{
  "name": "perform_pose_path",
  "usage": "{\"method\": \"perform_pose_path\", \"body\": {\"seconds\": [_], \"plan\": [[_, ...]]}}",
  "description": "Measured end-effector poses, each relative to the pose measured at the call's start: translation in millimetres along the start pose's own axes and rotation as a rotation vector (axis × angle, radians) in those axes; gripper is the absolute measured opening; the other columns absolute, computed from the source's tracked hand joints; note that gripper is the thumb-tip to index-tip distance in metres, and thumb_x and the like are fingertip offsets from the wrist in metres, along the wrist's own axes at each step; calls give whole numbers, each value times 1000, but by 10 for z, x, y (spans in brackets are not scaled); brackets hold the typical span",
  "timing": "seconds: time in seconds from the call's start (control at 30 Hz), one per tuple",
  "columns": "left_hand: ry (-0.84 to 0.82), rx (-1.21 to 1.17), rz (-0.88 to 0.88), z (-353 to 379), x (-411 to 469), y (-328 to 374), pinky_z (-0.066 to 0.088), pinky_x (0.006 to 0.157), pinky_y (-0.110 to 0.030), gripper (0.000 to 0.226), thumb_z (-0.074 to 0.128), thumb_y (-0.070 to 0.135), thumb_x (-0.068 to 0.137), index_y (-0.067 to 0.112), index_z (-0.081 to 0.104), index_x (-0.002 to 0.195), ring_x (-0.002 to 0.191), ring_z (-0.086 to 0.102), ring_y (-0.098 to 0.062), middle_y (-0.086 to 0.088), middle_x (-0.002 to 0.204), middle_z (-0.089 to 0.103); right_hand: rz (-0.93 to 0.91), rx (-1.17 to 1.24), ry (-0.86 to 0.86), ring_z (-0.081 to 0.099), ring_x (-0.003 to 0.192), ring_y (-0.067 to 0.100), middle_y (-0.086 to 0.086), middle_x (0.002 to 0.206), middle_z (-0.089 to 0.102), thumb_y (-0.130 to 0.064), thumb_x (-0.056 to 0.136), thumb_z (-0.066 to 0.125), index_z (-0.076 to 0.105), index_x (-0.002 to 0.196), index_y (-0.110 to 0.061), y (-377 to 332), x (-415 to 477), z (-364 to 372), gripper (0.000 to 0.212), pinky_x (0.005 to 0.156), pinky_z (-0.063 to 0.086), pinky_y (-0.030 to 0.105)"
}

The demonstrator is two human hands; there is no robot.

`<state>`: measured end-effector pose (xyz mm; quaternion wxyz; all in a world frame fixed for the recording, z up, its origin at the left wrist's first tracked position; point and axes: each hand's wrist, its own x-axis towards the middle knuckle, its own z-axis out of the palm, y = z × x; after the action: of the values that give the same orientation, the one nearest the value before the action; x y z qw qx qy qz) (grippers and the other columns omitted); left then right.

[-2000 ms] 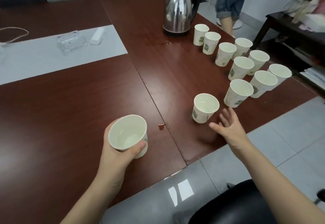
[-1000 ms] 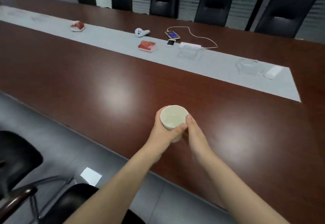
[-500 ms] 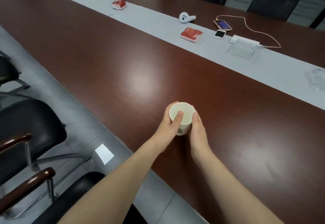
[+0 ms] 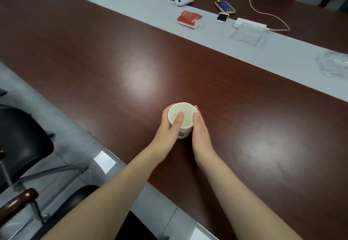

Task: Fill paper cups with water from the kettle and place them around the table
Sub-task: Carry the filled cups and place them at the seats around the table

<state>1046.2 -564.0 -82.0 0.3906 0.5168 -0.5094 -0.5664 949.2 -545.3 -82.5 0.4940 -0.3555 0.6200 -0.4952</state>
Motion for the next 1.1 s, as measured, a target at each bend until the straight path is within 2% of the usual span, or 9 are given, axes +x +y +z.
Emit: {"method": "perform_pose_path", "body": {"seconds": [0.1, 0.33, 0.43, 0.5, 0.57, 0.67, 0.77, 0.97, 1.1], "plan": [[45, -12, -34, -15, -35, 63, 42, 79, -7, 43, 44, 36, 97, 23, 33, 137, 102, 51, 6, 13, 121, 52, 66, -62, -44, 24, 137, 0, -11, 155, 26, -38, 103, 30, 25, 151, -25, -101, -34, -58, 49, 107, 16, 15], [233, 92, -40, -13, -264, 313, 26, 104, -23, 55, 42, 38, 98, 17, 26, 146, 134, 35, -12, -1, 149, 34, 169, -163, -60, 20, 145, 12, -8, 156, 26, -44, 101, 34, 16, 153, -25, -457, -362, -374, 59, 113, 16, 25], [344, 188, 17, -4, -457, 410, 25, 113, -34, 54, 44, 39, 98, 16, 30, 144, 136, 34, -17, -4, 151, 33, 166, -222, -39, 22, 145, 13, -5, 157, 25, -46, 100, 36, 15, 153, -25, -577, -641, -630, 61, 114, 16, 26], [362, 244, 56, 76, -648, 524, 23, 113, -35, 54, 44, 39, 98, 16, 28, 145, 137, 31, -19, -4, 151, 31, 161, -281, -14, 23, 145, 14, -4, 158, 25, -48, 100, 35, 16, 153, -25, -632, -869, -867, 62, 114, 16, 26], [336, 248, 97, 229, -889, 647, 23, 109, -28, 54, 43, 35, 99, 15, 28, 146, 137, 31, -18, -4, 151, 31, 152, -304, 23, 24, 144, 13, -4, 157, 26, -48, 100, 35, 16, 153, -24, -667, -1159, -1154, 62, 113, 17, 25], [217, 202, 146, 531, -1331, 809, 24, 98, -19, 49, 44, 27, 99, 11, 31, 144, 130, 37, -13, -5, 147, 37, 136, -286, 104, 26, 143, 11, -4, 157, 27, -46, 100, 36, 17, 153, -22, -674, -1713, -1571, 61, 117, 18, 27], [44, 175, 162, 904, -1873, 904, 22, 103, -21, 48, 45, 25, 99, 11, 31, 143, 135, 33, -14, -5, 148, 35, 125, -239, 191, 27, 143, 9, -4, 156, 28, -42, 101, 37, 16, 153, -22, -630, -2408, -1939, 60, 116, 20, 25], [-235, 154, 169, 1707, -3099, 1096, 25, 106, -26, 47, 47, 29, 98, 13, 35, 141, 134, 37, -17, -6, 147, 39, 141, -114, 396, 24, 143, 8, -7, 158, 23, -39, 102, 36, 12, 154, -20, -671, -3998, -2505, 60, 98, 22, 14], [-490, 144, 188, 2282, -4021, 1318, 24, 101, -22, 47, 46, 31, 98, 16, 35, 142, 133, 36, -14, -2, 147, 38, 139, -68, 609, 26, 141, 9, -7, 156, 27, -44, 101, 36, 15, 153, -22, -725, -5094, -2860, 60, 100, 19, 19]]}}
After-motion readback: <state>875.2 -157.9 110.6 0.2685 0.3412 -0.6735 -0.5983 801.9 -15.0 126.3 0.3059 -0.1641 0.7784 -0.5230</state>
